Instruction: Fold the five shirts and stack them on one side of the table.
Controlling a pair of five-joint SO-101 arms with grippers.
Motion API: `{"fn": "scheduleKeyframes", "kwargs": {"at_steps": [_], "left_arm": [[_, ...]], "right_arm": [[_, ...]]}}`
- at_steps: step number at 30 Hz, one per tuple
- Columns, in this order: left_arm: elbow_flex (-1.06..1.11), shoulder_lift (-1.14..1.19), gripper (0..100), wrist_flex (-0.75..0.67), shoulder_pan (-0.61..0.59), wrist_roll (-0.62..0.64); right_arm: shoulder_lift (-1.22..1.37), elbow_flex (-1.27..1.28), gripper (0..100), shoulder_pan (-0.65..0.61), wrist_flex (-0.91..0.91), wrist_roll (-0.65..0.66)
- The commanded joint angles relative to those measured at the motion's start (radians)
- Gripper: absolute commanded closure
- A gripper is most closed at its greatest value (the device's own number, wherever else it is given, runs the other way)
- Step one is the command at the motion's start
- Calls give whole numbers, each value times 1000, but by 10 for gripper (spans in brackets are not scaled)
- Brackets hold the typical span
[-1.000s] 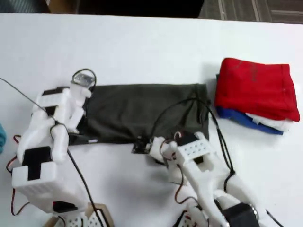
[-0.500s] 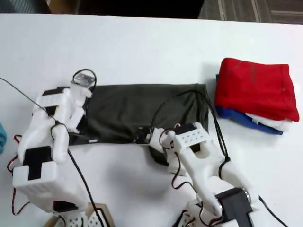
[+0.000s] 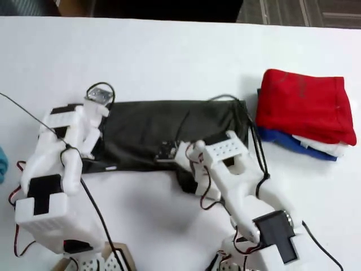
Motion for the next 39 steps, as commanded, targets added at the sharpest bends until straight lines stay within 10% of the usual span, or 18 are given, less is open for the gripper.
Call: {"fn": "scheduleKeyframes", "kwargs": {"at_steps": [1,24,28,39], "left_arm": [[7,8,974,-18,3,3],[7,8,974,-18,6,0],[7,8,974,-18,6,0],[7,8,974,-18,8,-2]], "right_arm": [[5,-161,978,64,88,51],[236,-747,951,177,361,75],[97,-585,810,157,390,87],[-223,190,827,97,-18,80]]}}
